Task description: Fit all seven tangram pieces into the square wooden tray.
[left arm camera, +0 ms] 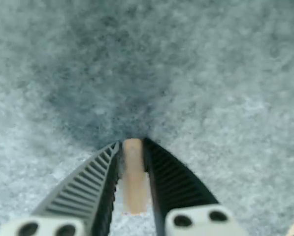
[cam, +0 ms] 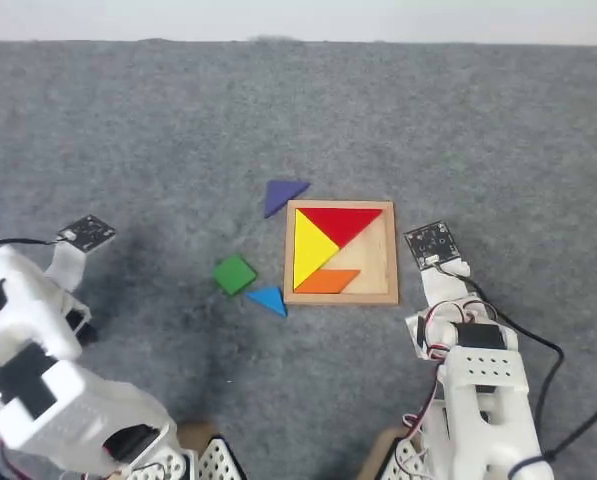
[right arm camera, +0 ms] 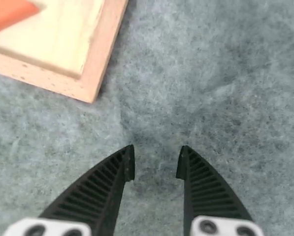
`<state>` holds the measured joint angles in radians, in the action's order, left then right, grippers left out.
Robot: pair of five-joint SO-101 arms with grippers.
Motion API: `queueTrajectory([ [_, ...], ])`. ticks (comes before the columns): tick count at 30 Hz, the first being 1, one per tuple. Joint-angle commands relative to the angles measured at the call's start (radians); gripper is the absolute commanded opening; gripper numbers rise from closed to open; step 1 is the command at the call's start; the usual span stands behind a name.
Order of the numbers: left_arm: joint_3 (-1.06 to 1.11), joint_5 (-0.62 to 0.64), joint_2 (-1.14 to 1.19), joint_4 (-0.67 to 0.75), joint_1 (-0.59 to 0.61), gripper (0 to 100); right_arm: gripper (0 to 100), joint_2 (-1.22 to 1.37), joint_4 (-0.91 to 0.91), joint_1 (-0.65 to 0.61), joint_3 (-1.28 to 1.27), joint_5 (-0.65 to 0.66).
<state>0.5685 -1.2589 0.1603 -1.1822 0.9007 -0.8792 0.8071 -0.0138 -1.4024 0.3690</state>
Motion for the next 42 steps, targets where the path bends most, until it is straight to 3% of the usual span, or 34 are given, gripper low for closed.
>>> queueTrajectory([
  [1, -0.025, -0.018, 0.023, 0.003, 0.044, 1, 15.8, -0.025, -0.021, -0.007, 0.006, 0.014],
  [5, -0.085, -0.018, 0.023, -0.072, 0.025, 1, 15.8, -0.025, -0.021, -0.007, 0.006, 0.014],
  [10, -0.323, 0.002, 0.023, -0.405, -0.068, 1, 15.8, -0.025, -0.022, -0.007, 0.006, 0.014],
  [15, -0.510, 0.163, 0.023, -0.569, -0.238, 1, 15.8, -0.025, -0.022, -0.008, 0.006, 0.014],
  [21, -0.515, 0.414, 0.014, -0.534, -0.505, 1, 15.8, -0.025, -0.024, -0.008, 0.006, 0.014],
  [26, -0.513, 0.641, -0.161, -0.422, -0.683, 1, 15.8, -0.025, -0.025, -0.018, 0.006, 0.014],
  [32, -0.486, 0.833, -0.295, -0.408, -1.046, 1, 15.8, -0.025, -0.025, -0.042, 0.006, 0.014],
  [37, -0.420, 0.904, -0.224, -0.249, -1.306, 1, 15.8, -0.025, -0.024, -0.039, 0.006, 0.014],
  [42, -0.394, 0.901, -0.077, -0.058, -1.419, 1, 15.8, -0.025, -0.024, -0.038, 0.006, 0.014],
])
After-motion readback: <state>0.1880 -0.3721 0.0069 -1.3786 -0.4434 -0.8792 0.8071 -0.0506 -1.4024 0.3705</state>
